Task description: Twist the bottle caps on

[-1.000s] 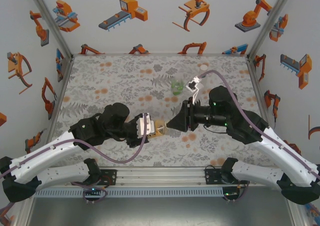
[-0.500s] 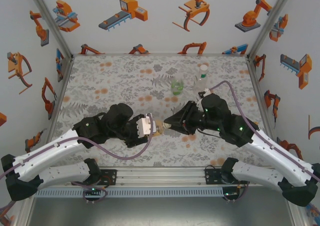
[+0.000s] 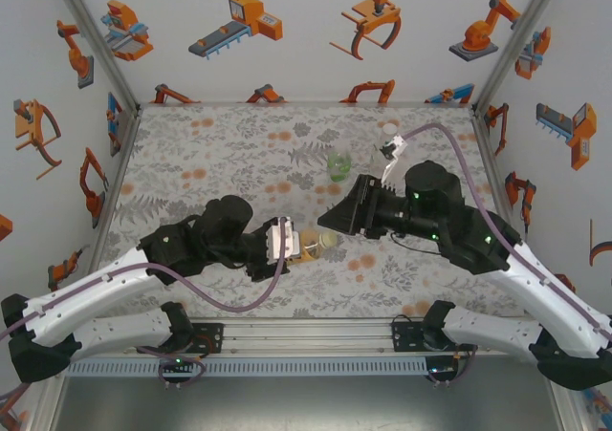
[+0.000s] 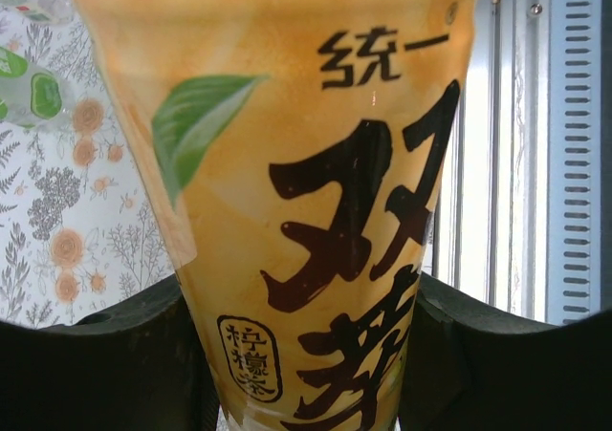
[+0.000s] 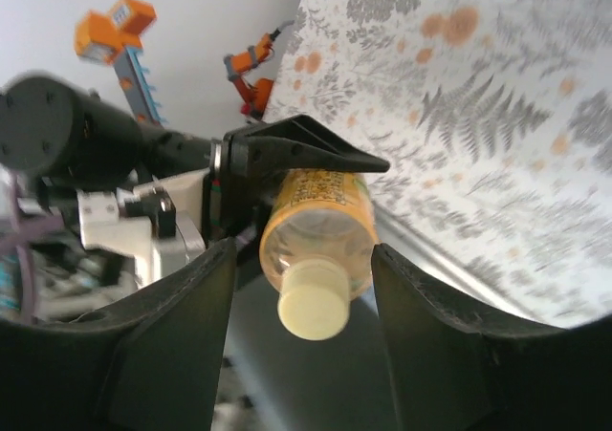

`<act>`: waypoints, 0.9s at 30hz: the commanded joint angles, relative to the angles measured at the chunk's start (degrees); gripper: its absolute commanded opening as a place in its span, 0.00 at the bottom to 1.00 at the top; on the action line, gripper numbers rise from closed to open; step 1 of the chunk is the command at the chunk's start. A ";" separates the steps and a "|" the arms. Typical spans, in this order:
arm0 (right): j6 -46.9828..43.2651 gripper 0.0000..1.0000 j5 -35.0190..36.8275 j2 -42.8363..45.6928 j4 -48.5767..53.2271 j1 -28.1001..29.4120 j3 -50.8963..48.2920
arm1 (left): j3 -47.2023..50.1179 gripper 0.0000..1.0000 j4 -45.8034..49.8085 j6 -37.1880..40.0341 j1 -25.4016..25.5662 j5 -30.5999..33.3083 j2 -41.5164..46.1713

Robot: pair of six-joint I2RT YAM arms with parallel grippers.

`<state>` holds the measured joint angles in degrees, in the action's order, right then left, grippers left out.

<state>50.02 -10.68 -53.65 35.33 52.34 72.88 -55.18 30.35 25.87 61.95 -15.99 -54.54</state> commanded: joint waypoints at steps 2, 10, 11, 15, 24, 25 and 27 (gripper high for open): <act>-27.75 0.56 -6.43 0.22 -0.81 0.31 3.60 | -1.28 0.00 -1.61 1.11 0.23 -3.62 1.25; -61.25 0.56 -26.57 -0.58 3.58 0.31 7.27 | -1.56 0.00 -1.43 0.76 0.28 -6.40 1.90; -63.61 0.56 -27.99 -0.59 3.68 0.31 7.20 | -1.51 0.00 -1.43 0.65 0.27 -6.55 1.97; -74.27 0.54 -32.59 -0.32 4.17 0.40 5.73 | -1.69 0.00 -1.55 0.41 0.24 -7.28 1.86; -79.29 0.52 -30.33 -0.97 4.76 0.40 3.65 | -1.60 0.00 -1.49 0.20 0.26 -7.22 2.59; -79.29 0.51 -30.08 -1.02 4.76 0.40 3.43 | -1.60 0.00 -1.53 0.10 0.26 -7.22 2.66; -79.33 0.49 -29.80 -1.02 4.62 0.39 2.93 | -1.51 0.00 -1.52 0.14 0.27 -7.23 2.76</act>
<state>-26.65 -40.03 -54.59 39.92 52.38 76.62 -55.18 29.95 25.98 61.95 -21.85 -52.82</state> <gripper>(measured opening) 0.494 0.546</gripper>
